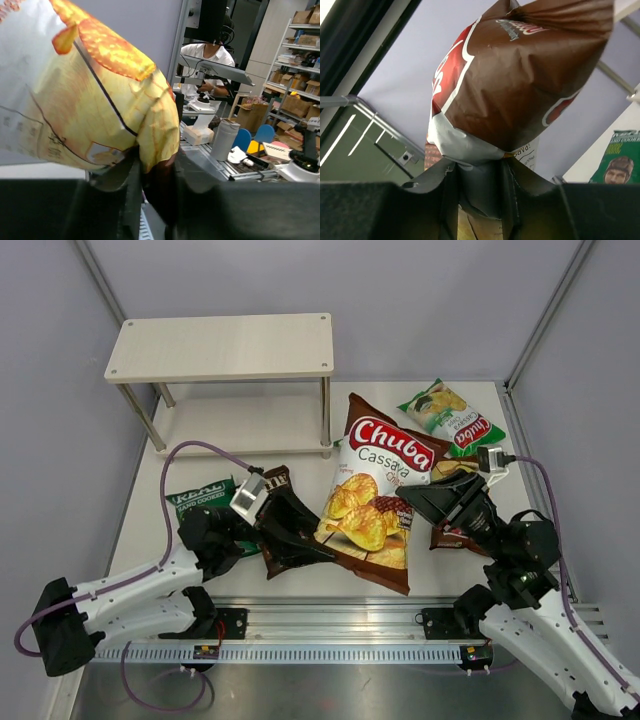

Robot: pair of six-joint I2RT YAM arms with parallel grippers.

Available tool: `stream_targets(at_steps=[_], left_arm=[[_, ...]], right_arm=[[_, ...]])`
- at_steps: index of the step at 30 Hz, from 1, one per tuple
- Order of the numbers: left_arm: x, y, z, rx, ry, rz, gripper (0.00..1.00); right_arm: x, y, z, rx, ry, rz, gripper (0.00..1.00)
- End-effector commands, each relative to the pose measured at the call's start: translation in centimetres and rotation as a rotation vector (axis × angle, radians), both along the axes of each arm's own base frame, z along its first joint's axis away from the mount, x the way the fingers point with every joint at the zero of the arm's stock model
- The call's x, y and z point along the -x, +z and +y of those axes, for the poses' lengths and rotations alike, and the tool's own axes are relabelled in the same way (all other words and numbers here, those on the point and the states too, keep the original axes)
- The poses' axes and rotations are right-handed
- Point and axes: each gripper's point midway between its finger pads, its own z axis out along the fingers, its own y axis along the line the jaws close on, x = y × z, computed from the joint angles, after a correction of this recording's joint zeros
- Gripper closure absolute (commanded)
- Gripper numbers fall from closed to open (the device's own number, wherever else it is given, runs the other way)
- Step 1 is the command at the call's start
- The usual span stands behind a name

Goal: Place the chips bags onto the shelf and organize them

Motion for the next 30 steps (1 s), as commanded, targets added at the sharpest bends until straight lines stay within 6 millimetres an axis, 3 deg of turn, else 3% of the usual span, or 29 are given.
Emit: stream_targets(at_steps=[1,4,8,12,17,20,27,30], left_arm=[[-1.2,1.9,0.0,0.042,0.100,-0.041,0.53],[-3.1,1.8,-0.2,0.024,0.197,0.023,0.21],[-4.6,2.6,-0.2,0.053,0.253,0.129,0.01],[-6.8,2.7,-0.7,0.063,0.301,0.304,0.01],[-8.0,3.3,-0.2,0.196,0.295,0.471,0.01],[-10.3,2.2,-0.2,0.212,0.363,0.605,0.01],[-11.6,2.9,-0.2,0.228,0.412,0.680,0.01],[-13.0,2.3,-0.3,0.207,0.474,0.759,0.01]], right_arm=[[1.4,2.6,-1.3,-0.056,-0.022,-0.090,0.70],[0.9,2.9,-2.5,-0.080,-0.115,-0.114,0.79],[0.6,3.9,-3.7,-0.107,-0.205,-0.183,0.86],[-0.6,4.1,-3.7,-0.101,-0.268,-0.228,0.88],[-2.8,3.6,-4.1,-0.120,-0.377,-0.247,0.92],[-3.2,3.6,-4.3,-0.147,-0.407,-0.279,0.91],[-4.6,2.9,-4.6,-0.096,-0.525,-0.357,0.92],[-5.0,2.5,-4.7,-0.084,-0.565,-0.396,0.93]])
